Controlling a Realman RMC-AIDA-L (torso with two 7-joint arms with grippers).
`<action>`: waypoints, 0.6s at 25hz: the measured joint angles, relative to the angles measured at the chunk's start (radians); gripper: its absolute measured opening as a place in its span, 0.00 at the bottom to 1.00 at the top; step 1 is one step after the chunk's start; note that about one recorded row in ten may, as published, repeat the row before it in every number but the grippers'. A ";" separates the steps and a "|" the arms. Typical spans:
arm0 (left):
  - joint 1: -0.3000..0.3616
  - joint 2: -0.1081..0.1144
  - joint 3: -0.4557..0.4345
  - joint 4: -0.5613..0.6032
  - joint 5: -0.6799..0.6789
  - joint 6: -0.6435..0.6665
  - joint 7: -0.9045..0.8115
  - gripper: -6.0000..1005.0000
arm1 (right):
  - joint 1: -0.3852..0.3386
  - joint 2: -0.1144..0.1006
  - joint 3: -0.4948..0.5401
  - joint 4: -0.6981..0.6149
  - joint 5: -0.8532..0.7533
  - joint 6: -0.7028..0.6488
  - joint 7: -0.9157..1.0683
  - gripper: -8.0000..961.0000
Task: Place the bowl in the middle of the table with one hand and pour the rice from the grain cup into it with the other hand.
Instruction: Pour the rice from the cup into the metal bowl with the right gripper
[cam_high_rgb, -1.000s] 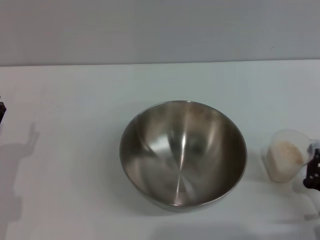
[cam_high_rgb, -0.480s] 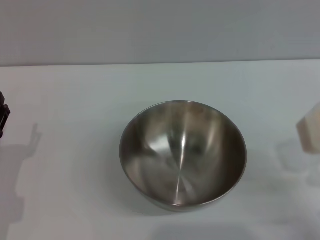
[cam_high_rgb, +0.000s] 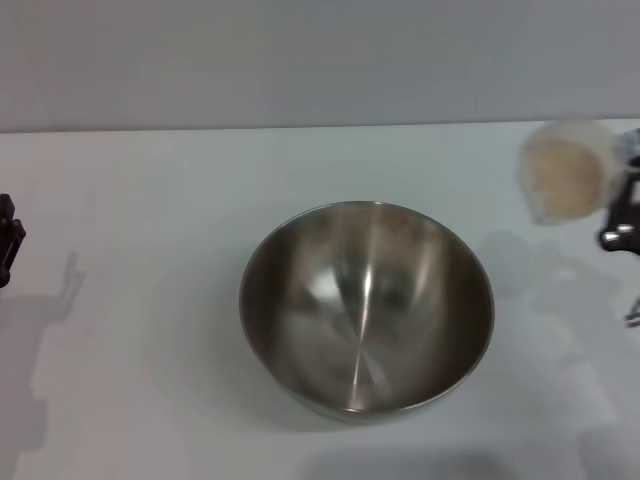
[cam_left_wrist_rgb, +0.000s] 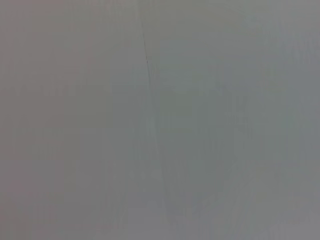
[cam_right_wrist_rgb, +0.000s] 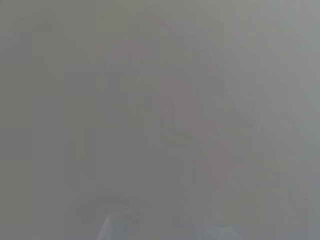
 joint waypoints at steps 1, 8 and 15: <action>0.000 0.000 0.000 0.000 0.000 0.000 0.000 0.83 | 0.013 0.000 -0.014 0.011 -0.005 0.005 -0.054 0.02; -0.006 0.000 0.000 0.000 0.000 0.000 0.000 0.83 | 0.056 0.001 -0.019 0.129 -0.095 0.035 -0.533 0.02; -0.014 0.000 0.000 0.000 -0.001 -0.017 0.001 0.83 | 0.049 0.003 -0.010 0.205 -0.123 0.028 -0.868 0.02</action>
